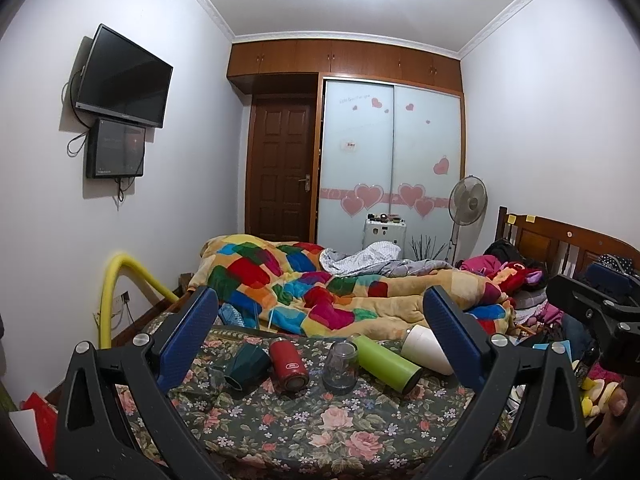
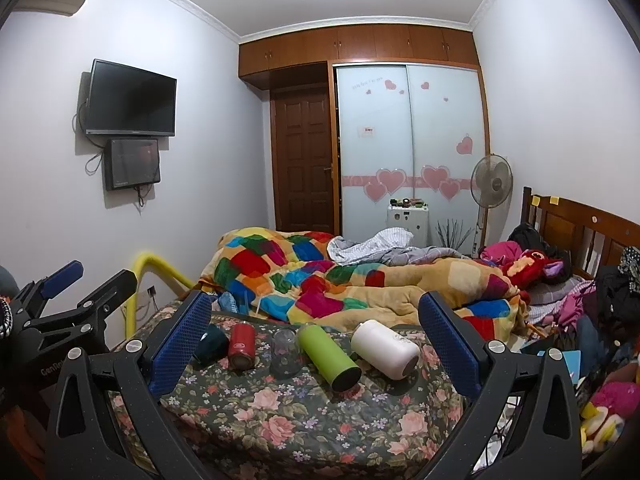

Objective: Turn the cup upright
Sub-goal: 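Move the left tool down to the lying red thermos and close on it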

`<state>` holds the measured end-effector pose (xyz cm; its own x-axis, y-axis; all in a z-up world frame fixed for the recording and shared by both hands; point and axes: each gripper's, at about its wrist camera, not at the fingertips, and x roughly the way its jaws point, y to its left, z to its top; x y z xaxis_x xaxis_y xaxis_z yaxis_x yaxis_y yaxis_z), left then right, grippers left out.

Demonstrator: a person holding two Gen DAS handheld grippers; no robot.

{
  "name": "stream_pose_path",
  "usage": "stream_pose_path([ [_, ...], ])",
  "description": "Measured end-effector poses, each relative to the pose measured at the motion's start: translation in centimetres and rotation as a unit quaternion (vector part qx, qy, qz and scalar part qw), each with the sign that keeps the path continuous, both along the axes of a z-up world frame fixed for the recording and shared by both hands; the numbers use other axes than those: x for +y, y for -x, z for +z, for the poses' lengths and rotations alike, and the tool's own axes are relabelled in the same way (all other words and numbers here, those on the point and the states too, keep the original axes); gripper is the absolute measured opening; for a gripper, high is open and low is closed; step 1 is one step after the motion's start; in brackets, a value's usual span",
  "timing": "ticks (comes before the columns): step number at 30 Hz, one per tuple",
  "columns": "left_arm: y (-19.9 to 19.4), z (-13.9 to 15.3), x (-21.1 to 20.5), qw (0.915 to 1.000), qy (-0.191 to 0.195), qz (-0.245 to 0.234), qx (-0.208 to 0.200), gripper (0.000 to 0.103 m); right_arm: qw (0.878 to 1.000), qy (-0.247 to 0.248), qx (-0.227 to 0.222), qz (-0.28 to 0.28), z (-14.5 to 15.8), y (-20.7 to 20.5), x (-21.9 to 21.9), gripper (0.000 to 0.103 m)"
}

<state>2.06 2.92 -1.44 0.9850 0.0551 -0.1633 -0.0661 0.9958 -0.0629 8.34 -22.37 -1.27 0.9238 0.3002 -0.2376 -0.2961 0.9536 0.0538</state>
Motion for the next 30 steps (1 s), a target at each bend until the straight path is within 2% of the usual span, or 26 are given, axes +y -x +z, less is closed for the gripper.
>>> stream_pose_path([
  [7, -2.3, -1.2, 0.6, 0.9994, 0.002, 0.01, 0.032, 0.103, 1.0, 0.002, 0.015, 0.0, -0.2, -1.1, -0.2, 0.103],
  [14, -8.6, -5.1, 1.6, 0.9928, 0.001, 0.015, 0.118, 0.103, 0.999, 0.004, 0.047, -0.006, -1.5, -3.7, -0.4, 0.103],
  [16, -11.2, -6.9, 2.0, 0.9879, 0.002, 0.014, 0.155, 0.103, 0.998, 0.004, 0.059, -0.007, -2.0, -4.6, -0.6, 0.103],
  [20, -16.6, -11.5, 3.2, 0.9725, 0.01, 0.013, 0.232, 0.103, 0.996, 0.007, 0.085, -0.013, -3.2, -6.8, -0.9, 0.103],
  [22, -19.0, -14.2, 3.7, 0.9637, 0.003, 0.021, 0.266, 0.096, 0.995, 0.007, 0.1, -0.015, -3.9, -7.9, -1.2, 0.103],
  [24, -20.7, -16.1, 4.1, 0.9558, 0.005, 0.024, 0.293, 0.087, 0.993, 0.007, 0.113, -0.018, -4.5, -8.9, -1.3, 0.103],
  [27, -23.3, -19.0, 4.9, 0.9442, 0.027, 0.026, 0.327, 0.083, 0.991, 0.006, 0.133, -0.023, -5.7, -10.5, -1.7, 0.103],
  [30, -25.5, -20.7, 5.6, 0.9371, 0.046, 0.032, 0.345, 0.082, 0.988, 0.005, 0.152, -0.031, -6.8, -12.0, -2.1, 0.103],
])
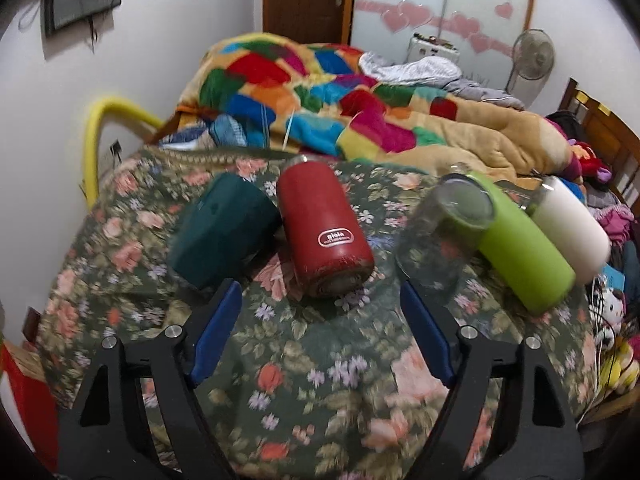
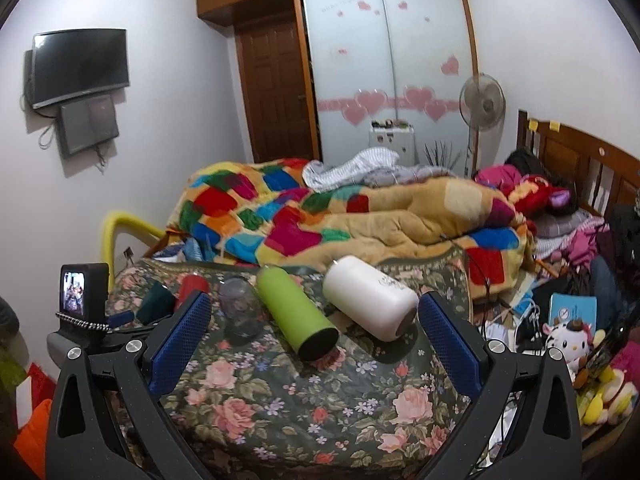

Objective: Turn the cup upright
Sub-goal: 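Move the left tool down to the lying red thermos and close on it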

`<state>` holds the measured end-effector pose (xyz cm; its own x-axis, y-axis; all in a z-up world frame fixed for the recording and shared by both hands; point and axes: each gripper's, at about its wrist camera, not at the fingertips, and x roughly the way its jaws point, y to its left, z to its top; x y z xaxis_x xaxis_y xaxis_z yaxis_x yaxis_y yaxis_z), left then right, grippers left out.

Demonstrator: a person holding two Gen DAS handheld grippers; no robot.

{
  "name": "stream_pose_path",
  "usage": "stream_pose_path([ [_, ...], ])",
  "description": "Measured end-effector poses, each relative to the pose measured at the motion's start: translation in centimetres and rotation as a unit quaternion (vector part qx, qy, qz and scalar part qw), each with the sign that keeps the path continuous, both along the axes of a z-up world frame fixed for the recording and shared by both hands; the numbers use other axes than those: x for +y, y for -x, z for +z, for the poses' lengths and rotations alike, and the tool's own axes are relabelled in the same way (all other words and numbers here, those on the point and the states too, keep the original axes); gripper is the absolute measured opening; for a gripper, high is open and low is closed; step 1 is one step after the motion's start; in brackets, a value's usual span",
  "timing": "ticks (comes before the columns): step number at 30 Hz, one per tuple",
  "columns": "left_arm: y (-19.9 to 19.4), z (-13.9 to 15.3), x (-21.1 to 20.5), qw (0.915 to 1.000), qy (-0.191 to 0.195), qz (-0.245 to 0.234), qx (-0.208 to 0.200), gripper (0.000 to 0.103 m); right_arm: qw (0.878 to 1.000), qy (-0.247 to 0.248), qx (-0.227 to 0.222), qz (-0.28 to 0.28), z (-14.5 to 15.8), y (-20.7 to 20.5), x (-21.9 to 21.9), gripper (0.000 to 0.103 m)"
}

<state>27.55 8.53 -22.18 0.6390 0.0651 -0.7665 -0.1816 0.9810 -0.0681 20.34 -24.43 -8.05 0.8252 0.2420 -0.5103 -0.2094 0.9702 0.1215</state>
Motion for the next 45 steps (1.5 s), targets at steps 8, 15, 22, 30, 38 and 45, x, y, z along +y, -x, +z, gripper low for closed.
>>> stream_pose_path([
  [8, -4.1, -2.3, 0.6, 0.9993, 0.013, 0.028, 0.021, 0.08, 0.999, -0.003, 0.034, -0.014, -2.0, -2.6, -0.7, 0.103],
  [15, -5.1, -2.9, -0.3, 0.9992, 0.011, 0.027, 0.029, 0.061, 0.999, -0.006, 0.05, -0.02, -2.9, -3.5, -1.1, 0.103],
  [22, -3.7, -2.8, -1.2, 0.9979, -0.015, -0.034, 0.054, 0.061, 0.998, -0.016, 0.05, -0.02, -3.1, -3.7, -1.8, 0.103],
  [30, -5.4, -3.0, -1.7, 0.9936, -0.033, -0.056, 0.092, 0.074, 0.998, -0.025, 0.051, -0.022, -3.6, -3.7, -2.4, 0.103],
  [38, -7.8, -4.5, -1.8, 0.9923, -0.042, -0.036, 0.11, 0.071, 0.998, -0.022, 0.048, -0.033, -3.7, -3.4, -3.3, 0.103],
  [45, -8.5, -5.1, -2.2, 0.9929, -0.061, -0.024, 0.099, 0.061, 0.998, -0.016, 0.048, -0.041, -3.8, -3.2, -3.7, 0.103],
])
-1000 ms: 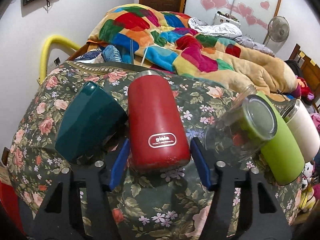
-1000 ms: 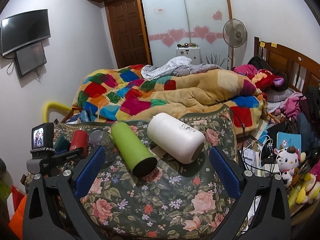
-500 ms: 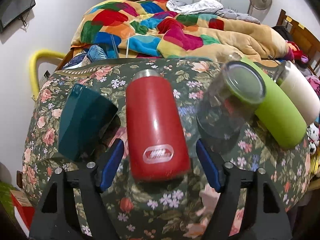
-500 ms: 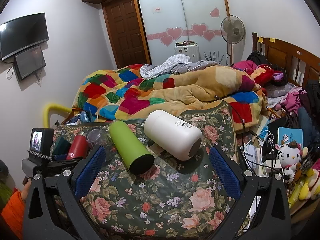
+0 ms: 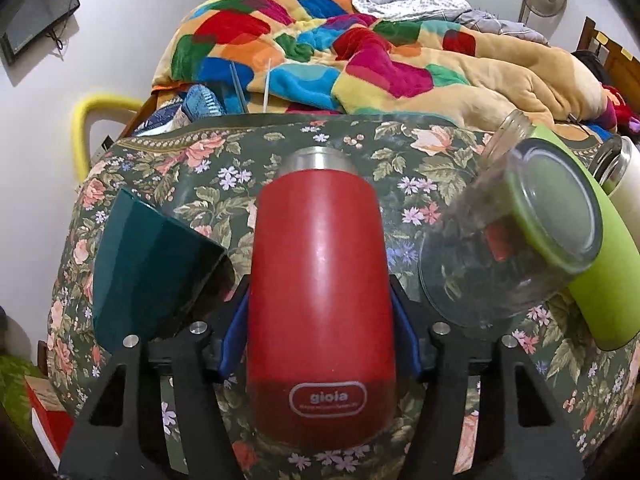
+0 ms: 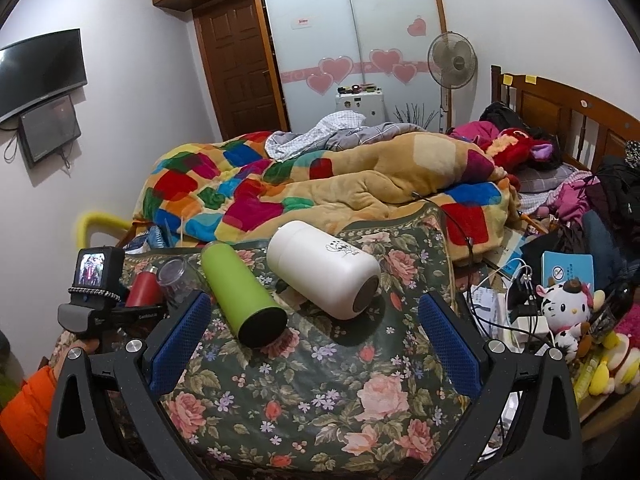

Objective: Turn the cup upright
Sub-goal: 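Move the left tool down to the lying red thermos and close on it, then lift the red thermos with the left tool and carry it toward the right tool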

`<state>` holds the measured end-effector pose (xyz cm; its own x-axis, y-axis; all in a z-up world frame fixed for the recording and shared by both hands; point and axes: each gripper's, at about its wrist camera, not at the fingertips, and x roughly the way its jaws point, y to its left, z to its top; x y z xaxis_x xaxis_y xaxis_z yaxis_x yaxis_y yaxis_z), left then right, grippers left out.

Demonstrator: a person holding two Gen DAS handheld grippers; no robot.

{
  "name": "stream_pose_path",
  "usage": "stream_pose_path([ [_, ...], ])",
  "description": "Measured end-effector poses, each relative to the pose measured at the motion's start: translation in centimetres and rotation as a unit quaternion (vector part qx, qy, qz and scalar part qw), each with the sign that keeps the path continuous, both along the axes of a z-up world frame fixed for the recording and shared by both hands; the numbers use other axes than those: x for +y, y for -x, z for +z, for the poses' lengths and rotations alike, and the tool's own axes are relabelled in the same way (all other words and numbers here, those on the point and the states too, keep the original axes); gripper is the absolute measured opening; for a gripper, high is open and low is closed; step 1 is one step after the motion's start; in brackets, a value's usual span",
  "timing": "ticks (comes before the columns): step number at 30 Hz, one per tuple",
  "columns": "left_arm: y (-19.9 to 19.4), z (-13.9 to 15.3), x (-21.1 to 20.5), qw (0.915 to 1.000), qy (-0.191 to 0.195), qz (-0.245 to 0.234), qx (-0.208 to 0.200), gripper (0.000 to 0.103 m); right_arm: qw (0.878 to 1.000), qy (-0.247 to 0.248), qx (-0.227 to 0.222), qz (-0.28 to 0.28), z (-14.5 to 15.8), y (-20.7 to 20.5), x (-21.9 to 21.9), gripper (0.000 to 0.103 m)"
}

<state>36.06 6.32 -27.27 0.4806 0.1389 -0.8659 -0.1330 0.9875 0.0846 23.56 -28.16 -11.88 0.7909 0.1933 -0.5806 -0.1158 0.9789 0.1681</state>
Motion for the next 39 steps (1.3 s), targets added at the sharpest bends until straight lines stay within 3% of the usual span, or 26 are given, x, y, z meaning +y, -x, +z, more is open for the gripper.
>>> stream_pose_path([
  [6, 1.8, 1.2, -0.6, 0.9994, -0.018, -0.013, -0.028, 0.061, 1.0, 0.006, -0.006, 0.003, 0.3, 0.5, 0.0, 0.103],
  [19, 8.5, 9.3, -2.1, 0.992, -0.033, -0.05, -0.111, 0.061, 1.0, 0.0, -0.028, 0.013, 1.7, 2.6, 0.7, 0.103],
  [26, 11.5, 12.2, -4.5, 0.9866, -0.011, -0.086, -0.138, 0.061, 0.999, 0.002, -0.041, 0.016, 2.5, 4.1, 0.7, 0.103],
  [32, 13.1, 12.5, -8.0, 0.9804, 0.005, -0.133, -0.145, 0.061, 0.999, 0.01, -0.048, 0.015, 2.9, 4.8, 0.6, 0.103],
  [39, 13.4, 10.1, -12.3, 0.9754, 0.036, -0.184, -0.117, 0.061, 0.999, 0.021, -0.046, 0.015, 2.7, 5.5, 0.6, 0.103],
])
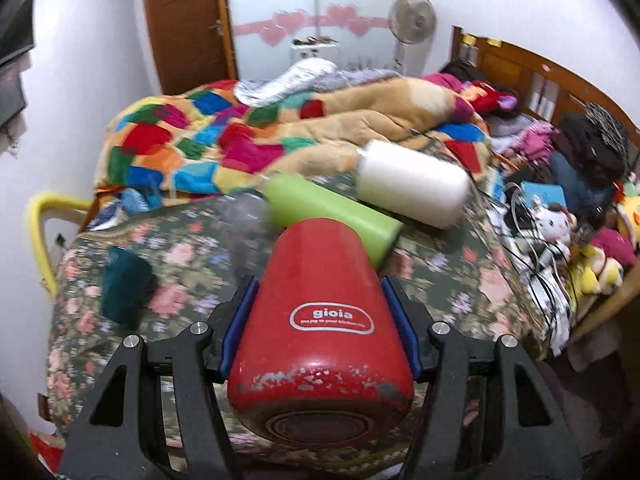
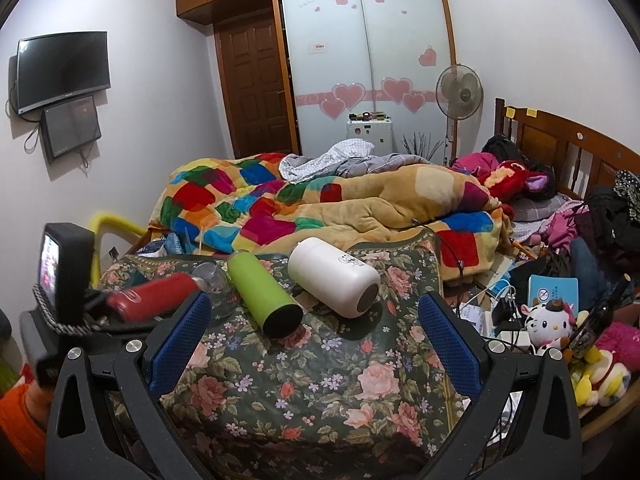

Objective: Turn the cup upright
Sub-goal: 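Lift the red thermos with the left tool and carry it toward the right tool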

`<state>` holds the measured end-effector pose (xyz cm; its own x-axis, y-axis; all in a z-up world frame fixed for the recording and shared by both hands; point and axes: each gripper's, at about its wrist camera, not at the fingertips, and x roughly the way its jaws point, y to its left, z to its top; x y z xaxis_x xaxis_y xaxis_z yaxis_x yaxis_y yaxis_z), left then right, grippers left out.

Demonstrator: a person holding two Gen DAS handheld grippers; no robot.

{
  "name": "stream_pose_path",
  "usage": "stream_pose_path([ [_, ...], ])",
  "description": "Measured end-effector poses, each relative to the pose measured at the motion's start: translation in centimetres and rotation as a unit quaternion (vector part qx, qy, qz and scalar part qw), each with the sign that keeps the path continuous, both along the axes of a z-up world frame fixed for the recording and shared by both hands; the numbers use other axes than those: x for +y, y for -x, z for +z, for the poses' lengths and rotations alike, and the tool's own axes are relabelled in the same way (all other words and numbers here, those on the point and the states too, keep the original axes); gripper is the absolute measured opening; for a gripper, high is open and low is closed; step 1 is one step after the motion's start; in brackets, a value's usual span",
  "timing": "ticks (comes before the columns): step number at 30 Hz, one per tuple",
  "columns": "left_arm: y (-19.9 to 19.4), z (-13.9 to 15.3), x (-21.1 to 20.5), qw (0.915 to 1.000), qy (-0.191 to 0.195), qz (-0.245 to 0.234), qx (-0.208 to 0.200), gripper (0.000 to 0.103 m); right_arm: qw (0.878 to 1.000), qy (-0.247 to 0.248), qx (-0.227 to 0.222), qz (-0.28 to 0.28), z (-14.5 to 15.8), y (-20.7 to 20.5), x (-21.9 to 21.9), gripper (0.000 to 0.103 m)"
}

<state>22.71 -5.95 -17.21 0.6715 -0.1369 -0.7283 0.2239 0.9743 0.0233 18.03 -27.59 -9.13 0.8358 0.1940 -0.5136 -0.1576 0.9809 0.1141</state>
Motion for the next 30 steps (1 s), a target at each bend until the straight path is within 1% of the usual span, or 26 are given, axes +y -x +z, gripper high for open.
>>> stream_pose_path([
  [4, -0.4, -2.6, -1.7, 0.9996, 0.0, -0.016, 0.025, 0.061, 1.0, 0.009, 0.008, 0.001, -0.5, -0.1, 0.2, 0.103],
  [7, -0.6, -4.6, -2.6, 0.9991, -0.019, -0.017, 0.033, 0.061, 1.0, 0.016, 0.014, 0.004, -0.8, -0.1, 0.4, 0.103],
  [9, -0.9, -5.7, -2.7, 0.9987, -0.018, -0.017, 0.044, 0.061, 1.0, 0.02, 0.018, 0.005, -1.0, -0.1, 0.5, 0.103],
  [11, -1.1, -6.6, -2.5, 0.9983, -0.019, -0.013, 0.054, 0.061, 0.999, 0.022, 0.024, 0.008, -1.3, -0.2, 0.6, 0.103],
  [15, -1.3, -7.4, -2.1, 0.998, -0.025, -0.008, 0.057, 0.061, 0.999, 0.021, 0.035, 0.016, -1.9, -0.4, 0.8, 0.103],
  [19, -1.9, -8.9, -1.7, 0.9963, -0.037, 0.001, 0.078, 0.061, 0.999, 0.018, 0.044, 0.023, -2.6, -0.8, 1.3, 0.103],
  [21, -1.9, -9.0, -1.4, 0.9963, -0.029, 0.005, 0.081, 0.061, 0.998, 0.017, 0.05, 0.026, -2.9, -0.9, 1.4, 0.103],
  [28, -1.9, -8.6, -1.2, 0.9958, -0.023, -0.005, 0.089, 0.062, 0.997, 0.024, 0.067, 0.034, -3.7, -1.3, 1.8, 0.103],
  [30, -2.0, -8.1, -0.8, 0.996, -0.017, -0.006, 0.088, 0.068, 0.997, 0.027, 0.068, 0.034, -3.7, -1.3, 1.9, 0.103],
])
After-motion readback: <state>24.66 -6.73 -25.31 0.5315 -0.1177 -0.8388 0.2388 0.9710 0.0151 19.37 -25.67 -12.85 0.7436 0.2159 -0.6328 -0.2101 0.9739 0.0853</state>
